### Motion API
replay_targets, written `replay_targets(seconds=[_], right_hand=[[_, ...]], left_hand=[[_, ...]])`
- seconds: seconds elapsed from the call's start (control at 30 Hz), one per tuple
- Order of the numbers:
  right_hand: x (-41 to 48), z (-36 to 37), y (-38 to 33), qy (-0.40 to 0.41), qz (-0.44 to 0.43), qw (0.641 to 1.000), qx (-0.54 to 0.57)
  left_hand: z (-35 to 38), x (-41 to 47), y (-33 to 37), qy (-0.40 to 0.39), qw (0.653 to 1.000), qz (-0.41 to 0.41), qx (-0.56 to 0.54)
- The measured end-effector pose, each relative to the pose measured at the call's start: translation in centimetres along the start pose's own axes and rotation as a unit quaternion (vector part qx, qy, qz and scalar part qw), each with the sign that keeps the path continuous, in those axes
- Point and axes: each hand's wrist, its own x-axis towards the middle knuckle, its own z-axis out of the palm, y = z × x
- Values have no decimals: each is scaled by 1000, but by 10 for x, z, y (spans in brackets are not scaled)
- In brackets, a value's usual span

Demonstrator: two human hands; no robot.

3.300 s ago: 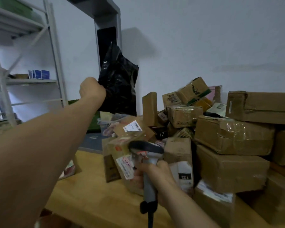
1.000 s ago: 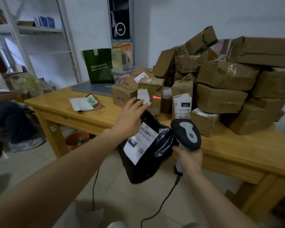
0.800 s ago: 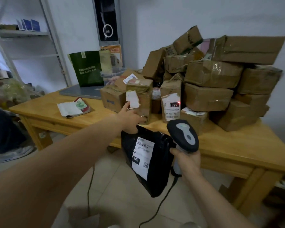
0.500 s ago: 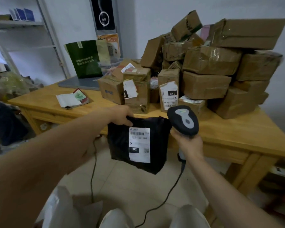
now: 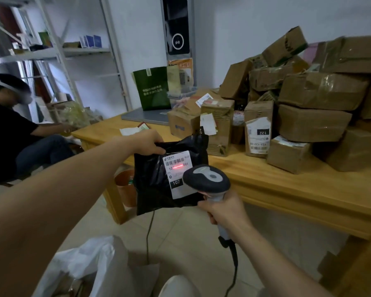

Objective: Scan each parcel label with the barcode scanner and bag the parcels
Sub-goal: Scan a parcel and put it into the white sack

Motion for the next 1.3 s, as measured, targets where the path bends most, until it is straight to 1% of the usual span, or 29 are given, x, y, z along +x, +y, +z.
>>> replay_targets(seconds=[0.17,0.3,0.53,0.77,0.9,1.0,1.1,1.2,1.3], right_hand=[[-3,12,-7,2,-27,1000,3],[-4,16,-10,4,-41,999,-18],[-8,22,-9,-10,-27,999,-24],[-8,28,-12,-18,-42,998,-34],[-8,32,-16,-43,-45,998,-28],[-8,36,-23,-47,-53,997,-40],[-9,48,-31,-52,-73,996,-19],[-12,69,-33,-67,-83,994,-1],[-16,92,-29,-100,-70,992,-14]], left_hand=[[-1,-10,-10,17,1000,-12,-15],[-1,-15,-13,21,1000,-17,-8],[2,-19,-17,18,999,-27,-9],[5,-21,-25,8,999,-37,-18],[8,-28,-38,4,997,-57,-44],[15,-41,-60,22,994,-96,-36],[32,-67,-93,38,986,-157,-47],[55,-100,-129,39,970,-232,-60],[84,-135,-165,34,947,-314,-60]])
